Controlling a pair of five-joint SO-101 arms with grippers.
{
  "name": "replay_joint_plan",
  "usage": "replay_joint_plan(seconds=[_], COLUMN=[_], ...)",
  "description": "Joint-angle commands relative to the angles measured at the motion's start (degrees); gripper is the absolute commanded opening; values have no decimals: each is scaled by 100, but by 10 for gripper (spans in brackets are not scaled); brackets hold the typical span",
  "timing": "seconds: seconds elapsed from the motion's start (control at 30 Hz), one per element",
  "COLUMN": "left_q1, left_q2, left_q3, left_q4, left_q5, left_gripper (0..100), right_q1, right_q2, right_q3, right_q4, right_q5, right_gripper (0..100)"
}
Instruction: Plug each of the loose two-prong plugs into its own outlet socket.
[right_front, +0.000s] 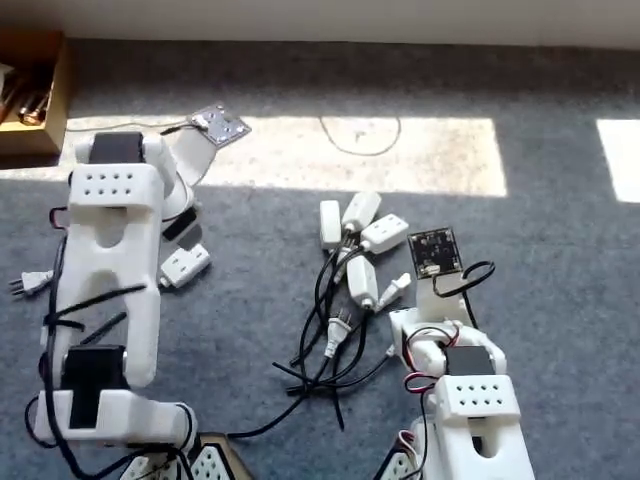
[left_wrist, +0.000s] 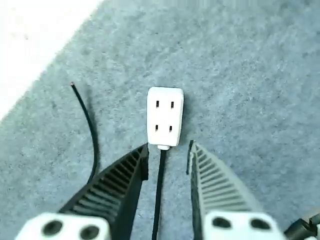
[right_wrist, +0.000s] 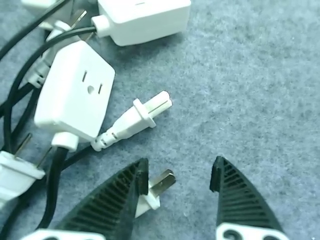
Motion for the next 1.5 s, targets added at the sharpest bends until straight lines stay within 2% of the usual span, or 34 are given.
replay_joint_plan(seconds=[0.0,0.13,0.23,0.33,0.43,0.7,1.03,1.1,1.23,1.47], left_q1=[-330,-453,-295,-198,-242,-347,-813,-866,-840,-224], left_q2=[-259,497,963,1226,1411,1938,2923,2949,2941,2932], left_q3=[-4,198,391,365,224,-277,-418,-391,-426,-444], left_q4=[-387,-413,-431,-545,-905,-1178,-1187,-1160,-993,9], left_q5=[44,-9,-431,-563,-563,-563,-1196,-1424,-1811,-2857], left_gripper=[141,158,227,267,266,266,264,214,16,4], right_q1=[-40,-40,-40,-40,-40,-48,-48,-48,-48,-48], right_q2=[-101,-101,-101,-101,-101,-101,-101,-101,-101,-101], right_q3=[-13,-13,-13,-13,-13,-13,-13,-13,-13,-13], right_q4=[-84,-84,-84,-84,-84,-75,-75,-75,-75,-84], right_q5=[70,70,70,70,70,70,70,70,70,70], right_gripper=[212,212,212,212,212,212,212,212,212,212])
